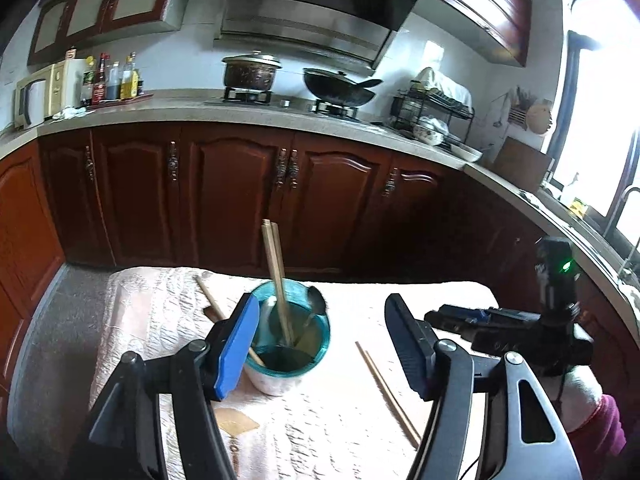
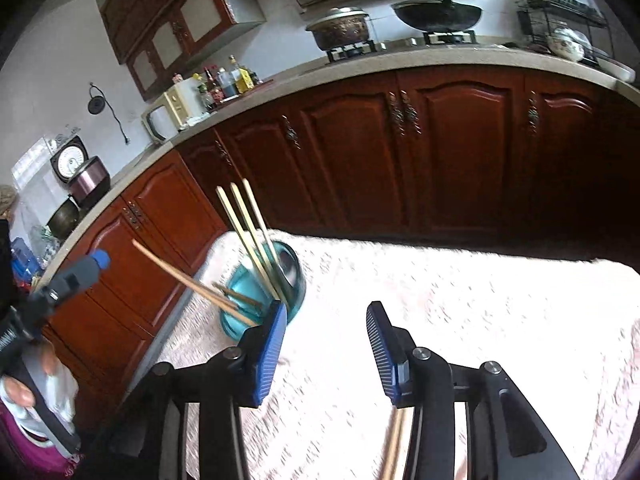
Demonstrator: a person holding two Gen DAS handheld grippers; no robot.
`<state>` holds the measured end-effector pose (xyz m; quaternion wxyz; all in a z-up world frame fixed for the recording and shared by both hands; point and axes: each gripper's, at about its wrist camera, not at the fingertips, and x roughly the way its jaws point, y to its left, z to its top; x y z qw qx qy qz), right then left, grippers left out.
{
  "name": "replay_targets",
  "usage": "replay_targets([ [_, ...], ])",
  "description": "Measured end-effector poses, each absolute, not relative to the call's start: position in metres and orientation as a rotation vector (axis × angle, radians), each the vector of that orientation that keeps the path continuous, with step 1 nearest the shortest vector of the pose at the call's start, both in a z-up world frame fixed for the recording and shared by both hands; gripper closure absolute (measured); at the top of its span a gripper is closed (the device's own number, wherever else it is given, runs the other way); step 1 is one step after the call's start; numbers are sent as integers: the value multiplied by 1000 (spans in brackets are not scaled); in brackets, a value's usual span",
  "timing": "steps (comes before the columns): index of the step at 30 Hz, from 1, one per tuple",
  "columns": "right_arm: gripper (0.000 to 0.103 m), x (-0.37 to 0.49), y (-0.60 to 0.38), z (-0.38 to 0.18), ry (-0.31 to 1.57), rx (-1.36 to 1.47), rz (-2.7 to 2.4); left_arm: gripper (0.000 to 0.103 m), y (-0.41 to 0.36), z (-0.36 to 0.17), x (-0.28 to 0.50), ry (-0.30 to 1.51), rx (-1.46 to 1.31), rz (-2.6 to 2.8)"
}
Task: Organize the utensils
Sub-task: 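Move both tools back down to the last two chopsticks on the cloth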
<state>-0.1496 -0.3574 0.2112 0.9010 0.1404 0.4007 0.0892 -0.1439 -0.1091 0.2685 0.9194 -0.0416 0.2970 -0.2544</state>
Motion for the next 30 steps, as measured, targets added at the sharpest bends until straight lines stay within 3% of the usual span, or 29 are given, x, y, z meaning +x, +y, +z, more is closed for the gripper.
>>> replay_targets([
  [8,55,-192,-397,153,963,339,72,35,-136,251,-165,667,-60,-588],
  [12,57,-205,-414,110,1053,366,30,35,-150,217,-170,747,-31,-601],
  [15,66,-205,-416,85,1107,382,33,35,-154,187,-169,811,-16,-586],
  [21,70,-185,-398,58,1159,363,73,35,-152,142,-162,930,-21,-551],
  [30,78,-154,-375,42,1201,256,46,35,-150,125,-151,985,-31,-543],
])
